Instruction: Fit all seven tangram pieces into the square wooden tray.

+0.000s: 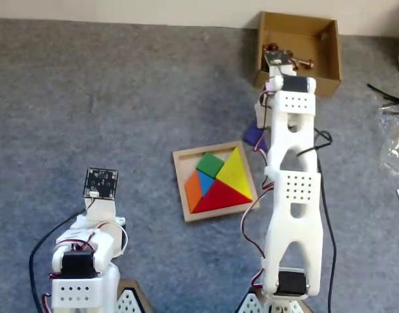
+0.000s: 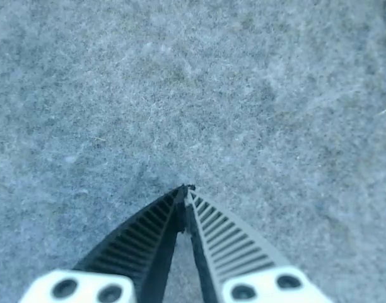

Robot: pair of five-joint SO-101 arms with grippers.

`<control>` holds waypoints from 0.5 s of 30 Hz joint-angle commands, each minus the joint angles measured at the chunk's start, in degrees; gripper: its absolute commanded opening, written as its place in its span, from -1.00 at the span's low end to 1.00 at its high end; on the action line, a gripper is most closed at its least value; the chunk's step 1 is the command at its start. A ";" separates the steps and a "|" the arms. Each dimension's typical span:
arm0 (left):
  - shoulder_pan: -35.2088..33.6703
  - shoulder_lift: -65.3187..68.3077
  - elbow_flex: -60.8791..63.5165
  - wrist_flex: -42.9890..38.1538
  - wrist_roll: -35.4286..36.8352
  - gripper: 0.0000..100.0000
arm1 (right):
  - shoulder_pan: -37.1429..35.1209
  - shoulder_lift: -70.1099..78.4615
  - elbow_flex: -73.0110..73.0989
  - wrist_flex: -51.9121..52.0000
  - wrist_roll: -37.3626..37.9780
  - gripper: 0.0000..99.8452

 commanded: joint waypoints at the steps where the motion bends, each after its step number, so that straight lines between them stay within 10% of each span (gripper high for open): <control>1: -0.75 -0.75 1.27 0.26 0.26 -0.99 | -0.22 -1.19 -2.95 -0.75 -0.88 -0.56; 15: -0.75 -0.75 1.27 0.26 0.26 -0.99 | -0.13 5.67 -4.53 -0.66 -0.88 -0.66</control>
